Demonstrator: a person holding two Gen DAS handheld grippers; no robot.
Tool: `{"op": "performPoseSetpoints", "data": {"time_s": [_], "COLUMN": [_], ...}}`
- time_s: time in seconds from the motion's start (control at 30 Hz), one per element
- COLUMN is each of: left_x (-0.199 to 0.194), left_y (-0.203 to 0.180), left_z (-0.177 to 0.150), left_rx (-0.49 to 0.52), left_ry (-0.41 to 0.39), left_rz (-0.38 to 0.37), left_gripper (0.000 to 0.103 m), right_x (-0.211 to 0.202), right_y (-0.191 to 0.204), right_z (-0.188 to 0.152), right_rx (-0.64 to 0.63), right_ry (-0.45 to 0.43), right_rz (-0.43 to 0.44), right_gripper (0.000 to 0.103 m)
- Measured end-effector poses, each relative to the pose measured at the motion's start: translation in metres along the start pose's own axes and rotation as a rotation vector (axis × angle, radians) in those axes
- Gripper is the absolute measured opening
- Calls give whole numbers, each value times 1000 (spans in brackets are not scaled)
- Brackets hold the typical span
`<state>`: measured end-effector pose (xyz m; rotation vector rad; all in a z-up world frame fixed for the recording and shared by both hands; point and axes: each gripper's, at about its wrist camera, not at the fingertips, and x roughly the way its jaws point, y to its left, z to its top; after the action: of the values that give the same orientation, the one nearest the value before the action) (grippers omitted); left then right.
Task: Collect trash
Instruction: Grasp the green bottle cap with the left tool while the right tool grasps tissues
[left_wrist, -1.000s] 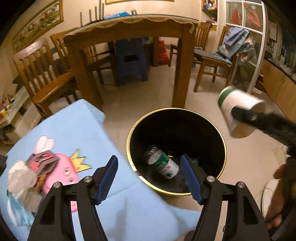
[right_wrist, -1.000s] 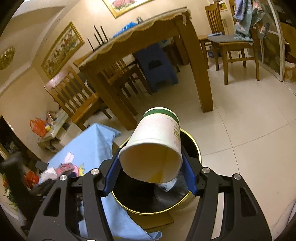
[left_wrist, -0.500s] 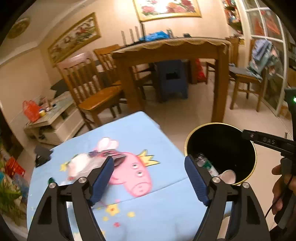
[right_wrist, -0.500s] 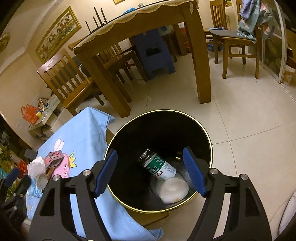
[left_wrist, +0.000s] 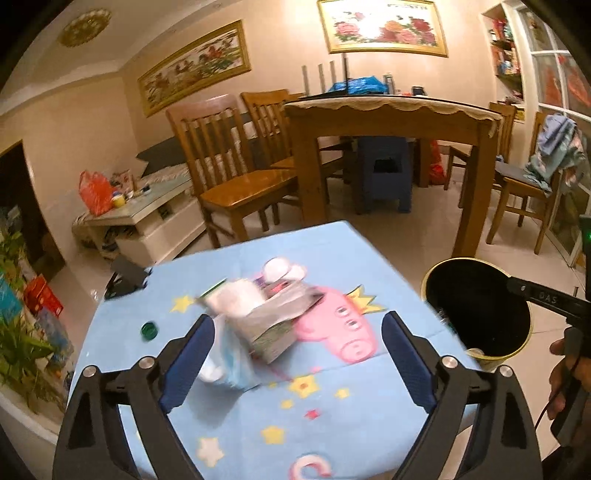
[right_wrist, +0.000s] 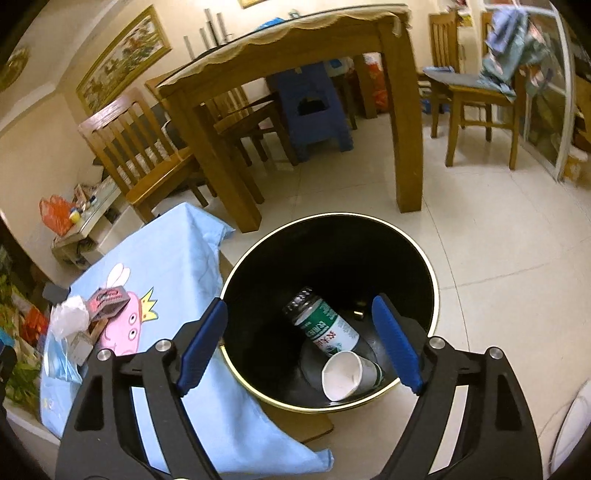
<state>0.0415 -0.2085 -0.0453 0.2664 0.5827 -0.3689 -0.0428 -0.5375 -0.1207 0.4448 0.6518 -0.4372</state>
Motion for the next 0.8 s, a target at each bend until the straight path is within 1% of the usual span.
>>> {"op": "performPoseSetpoints", "data": {"time_s": [0.07, 0.13, 0.17, 0.23, 0.27, 0.37, 0.43, 0.53, 0.6, 0.67, 0.77, 0.8], "left_x": [4, 12, 17, 23, 27, 31, 35, 40, 42, 42, 46, 46], "left_y": [22, 56, 75, 106, 127, 170, 196, 220, 230, 238, 247, 247], "left_z": [-13, -31, -41, -56, -66, -85, -98, -109, -116, -123, -134, -136], "left_rx": [-27, -78, -107, -147, -169, -227, -264, -303, -317, -327, -348, -352], "left_ry": [23, 69, 95, 121, 136, 169, 192, 219, 227, 235, 249, 253], "left_rz": [29, 63, 83, 129, 166, 218, 250, 268, 273, 269, 253, 247], "left_gripper": [95, 95, 95, 95, 95, 95, 95, 95, 95, 95, 95, 95], "right_x": [-1, -1, 0, 4, 6, 8, 6, 5, 5, 12, 33, 41], "right_y": [22, 43, 55, 84, 97, 146, 174, 218, 245, 267, 286, 289], "right_z": [-7, -14, -19, -34, -41, -57, -59, -52, -45, -38, -29, -27], "right_rx": [-73, -135, -165, -219, -236, -286, -297, -326, -367, -409, -406, -398], "right_ry": [-24, -24, -17, 20, 41, 101, 116, 118, 98, 80, 102, 115], "right_rz": [-1, 34, 60, 122, 147, 269, 334, 398, 401, 378, 345, 341], "right_gripper": [83, 83, 83, 83, 83, 83, 83, 83, 83, 83, 82, 79]}}
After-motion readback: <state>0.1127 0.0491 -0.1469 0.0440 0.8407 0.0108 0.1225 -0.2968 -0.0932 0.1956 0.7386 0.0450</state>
